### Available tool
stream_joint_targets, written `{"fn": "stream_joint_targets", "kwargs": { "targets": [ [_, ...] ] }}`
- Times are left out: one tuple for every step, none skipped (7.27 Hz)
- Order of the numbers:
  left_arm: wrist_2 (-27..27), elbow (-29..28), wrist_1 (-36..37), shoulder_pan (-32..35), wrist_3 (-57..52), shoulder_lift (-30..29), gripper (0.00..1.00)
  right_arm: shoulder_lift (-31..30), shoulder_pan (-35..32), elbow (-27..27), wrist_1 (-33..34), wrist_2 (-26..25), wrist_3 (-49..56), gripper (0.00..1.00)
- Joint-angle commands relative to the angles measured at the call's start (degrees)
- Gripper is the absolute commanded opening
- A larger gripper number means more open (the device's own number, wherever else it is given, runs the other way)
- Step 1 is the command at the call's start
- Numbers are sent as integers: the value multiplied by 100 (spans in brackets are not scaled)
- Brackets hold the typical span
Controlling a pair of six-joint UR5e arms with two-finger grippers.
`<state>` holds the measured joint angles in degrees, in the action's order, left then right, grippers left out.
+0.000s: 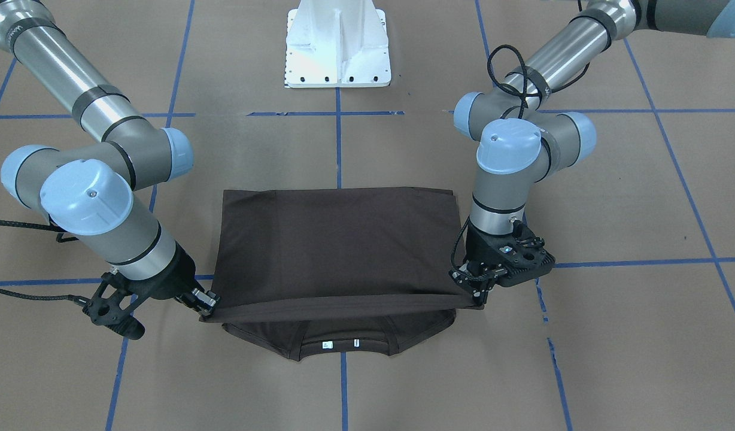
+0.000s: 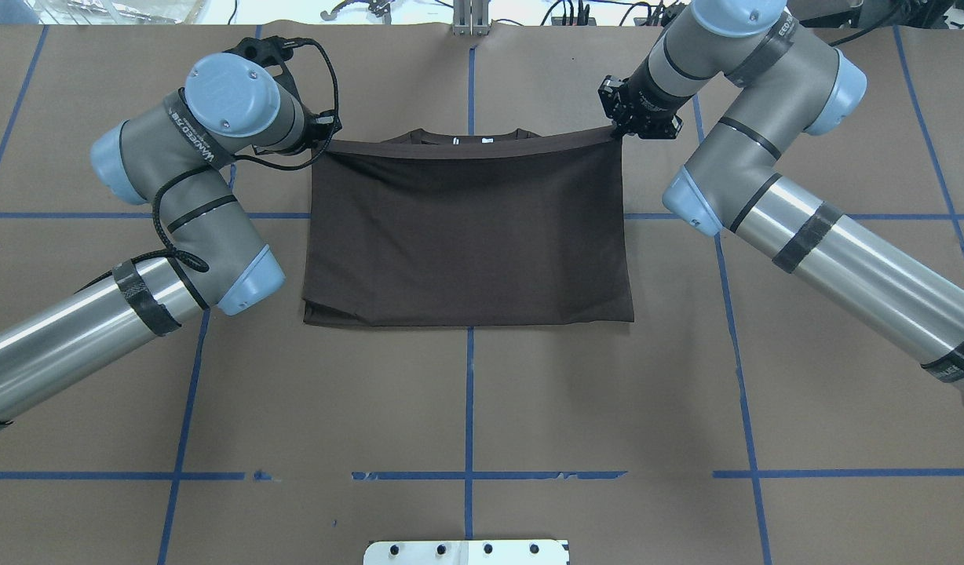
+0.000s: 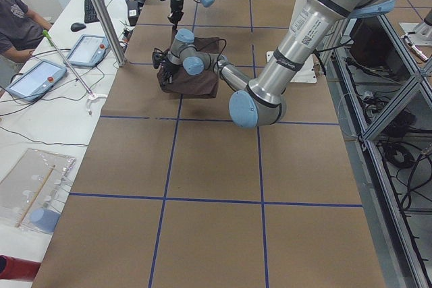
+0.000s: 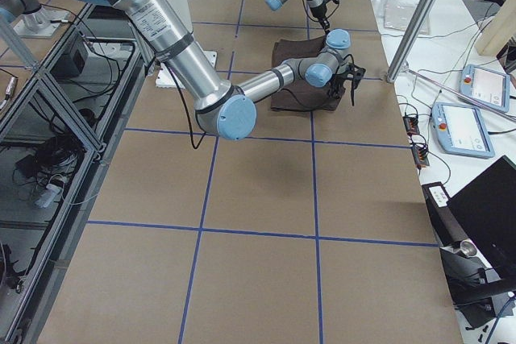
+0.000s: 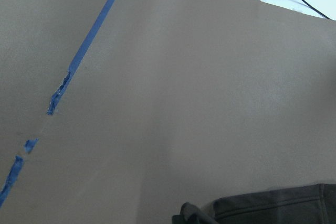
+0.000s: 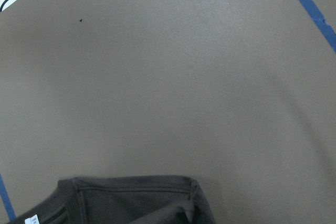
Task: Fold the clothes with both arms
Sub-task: 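Lay the hem down near the collar with both grippers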
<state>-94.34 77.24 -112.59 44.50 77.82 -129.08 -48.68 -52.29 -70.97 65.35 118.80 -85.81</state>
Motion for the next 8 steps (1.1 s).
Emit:
{"fn": "stream_joint_targets", "kwargs": {
  "targets": [
    [3, -164, -26, 93, -48, -108, 0, 130, -70, 162, 4, 3, 3, 0],
    [3, -226, -26, 94, -48, -160, 0, 148, -70, 206, -5, -6, 12, 0],
    [3, -244, -26, 103, -48, -170, 0, 235, -70, 346, -31, -15, 12, 0],
    [-6, -262, -26, 103, -48, -187, 0, 245, -70, 382, -31, -32, 12, 0],
    [-6, -323, -35, 103, -48, -222, 0, 245, -70, 400, -40, -32, 12, 0],
    [-6, -323, -35, 103, -48, -231, 0, 253, -62, 400, -40, -32, 29, 0],
    [-6, -323, -35, 103, -48, -240, 0, 262, -53, 400, -49, -41, 29, 0],
    [3, -332, -61, 103, -22, -249, 6, 236, -53, 400, -197, -41, 29, 0]
  ]
}}
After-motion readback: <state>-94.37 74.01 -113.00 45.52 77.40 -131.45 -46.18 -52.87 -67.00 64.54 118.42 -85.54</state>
